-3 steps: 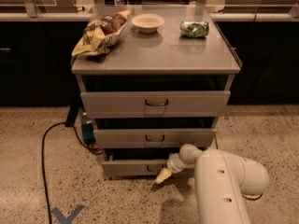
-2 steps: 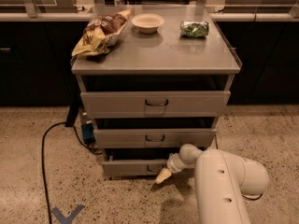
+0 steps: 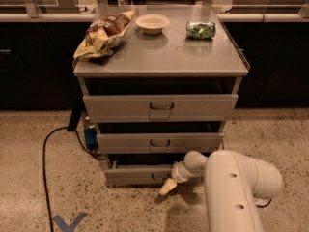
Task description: Open bottom drawer
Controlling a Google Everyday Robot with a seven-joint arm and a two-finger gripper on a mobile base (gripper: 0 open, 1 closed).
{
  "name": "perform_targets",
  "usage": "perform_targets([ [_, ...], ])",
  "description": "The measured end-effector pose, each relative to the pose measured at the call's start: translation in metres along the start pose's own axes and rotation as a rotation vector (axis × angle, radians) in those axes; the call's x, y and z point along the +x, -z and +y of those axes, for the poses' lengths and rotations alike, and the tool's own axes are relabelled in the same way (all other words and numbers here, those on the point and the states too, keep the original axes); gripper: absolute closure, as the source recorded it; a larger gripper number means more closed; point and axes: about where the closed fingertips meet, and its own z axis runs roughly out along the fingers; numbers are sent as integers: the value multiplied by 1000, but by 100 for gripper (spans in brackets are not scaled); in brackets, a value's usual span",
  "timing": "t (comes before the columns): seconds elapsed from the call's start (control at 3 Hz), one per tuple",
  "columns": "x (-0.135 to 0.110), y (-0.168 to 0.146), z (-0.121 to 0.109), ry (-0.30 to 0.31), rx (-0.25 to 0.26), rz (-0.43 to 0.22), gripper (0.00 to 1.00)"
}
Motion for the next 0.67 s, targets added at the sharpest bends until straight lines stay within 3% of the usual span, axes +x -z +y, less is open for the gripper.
perform_targets([
  [0.33,23,22,43,-48,-53,-6,0],
  [0.67,23,22,43,-48,-53,-6,0],
])
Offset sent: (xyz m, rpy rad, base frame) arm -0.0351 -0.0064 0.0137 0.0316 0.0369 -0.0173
